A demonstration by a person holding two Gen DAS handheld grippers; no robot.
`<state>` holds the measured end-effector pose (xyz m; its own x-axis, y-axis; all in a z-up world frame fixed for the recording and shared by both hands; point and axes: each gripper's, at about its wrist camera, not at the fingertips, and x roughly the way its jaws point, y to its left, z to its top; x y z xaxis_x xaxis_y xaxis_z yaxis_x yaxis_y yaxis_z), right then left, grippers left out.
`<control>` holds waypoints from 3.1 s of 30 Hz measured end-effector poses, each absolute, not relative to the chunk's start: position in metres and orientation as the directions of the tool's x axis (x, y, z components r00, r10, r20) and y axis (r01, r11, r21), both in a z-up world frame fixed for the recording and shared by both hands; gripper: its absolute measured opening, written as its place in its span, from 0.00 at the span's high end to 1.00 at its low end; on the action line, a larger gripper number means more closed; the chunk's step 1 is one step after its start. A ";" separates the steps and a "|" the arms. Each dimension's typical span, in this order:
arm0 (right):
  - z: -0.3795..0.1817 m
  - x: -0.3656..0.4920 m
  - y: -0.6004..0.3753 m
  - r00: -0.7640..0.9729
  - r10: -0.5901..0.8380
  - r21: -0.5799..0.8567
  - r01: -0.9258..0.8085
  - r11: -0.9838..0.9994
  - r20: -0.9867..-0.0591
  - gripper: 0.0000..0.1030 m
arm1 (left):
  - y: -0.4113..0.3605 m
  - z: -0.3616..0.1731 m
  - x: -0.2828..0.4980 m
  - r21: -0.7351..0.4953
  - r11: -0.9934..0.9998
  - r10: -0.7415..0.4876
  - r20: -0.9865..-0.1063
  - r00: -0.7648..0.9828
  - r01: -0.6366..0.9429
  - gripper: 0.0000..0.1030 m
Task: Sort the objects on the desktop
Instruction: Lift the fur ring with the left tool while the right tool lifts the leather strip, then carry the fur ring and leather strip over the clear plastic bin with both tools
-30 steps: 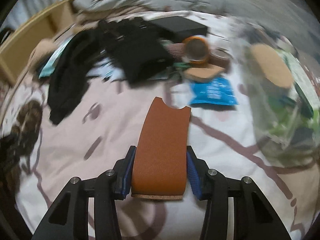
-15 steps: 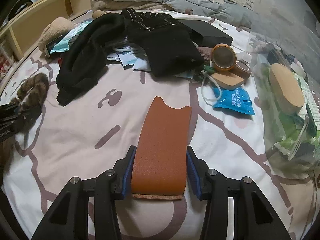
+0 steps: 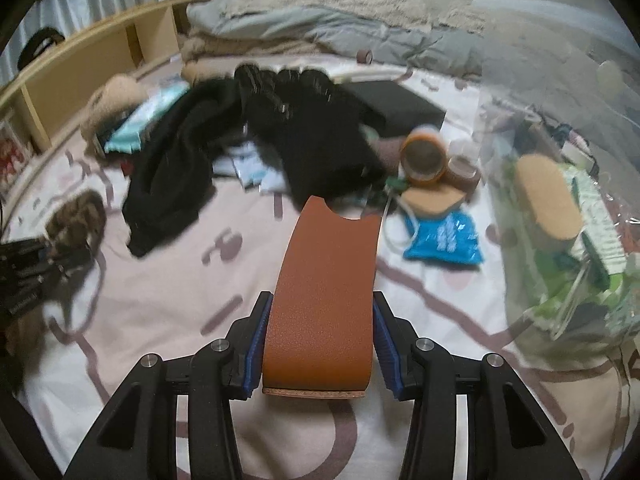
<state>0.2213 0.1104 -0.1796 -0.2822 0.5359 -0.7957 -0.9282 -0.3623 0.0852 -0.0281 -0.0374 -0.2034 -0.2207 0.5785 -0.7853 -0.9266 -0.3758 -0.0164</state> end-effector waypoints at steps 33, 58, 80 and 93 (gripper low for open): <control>-0.034 0.252 0.056 -0.332 0.711 0.059 -0.923 -0.379 -0.620 0.54 | -0.082 -0.042 0.015 0.054 -0.383 0.741 -0.579 -0.341 -0.922 0.87; 0.068 0.340 -0.019 -0.310 0.821 0.091 -0.948 -0.305 -0.480 0.54 | -0.121 0.092 0.100 0.128 -0.397 0.819 -0.399 -0.414 -0.909 0.87; 0.070 0.383 0.061 -0.166 0.816 0.093 -0.986 -0.138 -0.554 0.54 | 0.032 0.138 0.164 0.080 -0.111 0.931 -0.341 -0.132 -0.991 0.87; 0.031 0.422 0.143 -0.102 0.772 0.134 -0.991 -0.022 -0.627 0.54 | 0.135 0.128 0.189 0.048 0.071 0.936 -0.349 0.050 -0.996 0.87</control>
<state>0.4225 0.1425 0.0312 -0.1021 0.7724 -0.6269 -0.9907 -0.0219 0.1344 0.1895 0.1346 0.1278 0.0502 0.9360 -0.3485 -0.9963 0.0713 0.0480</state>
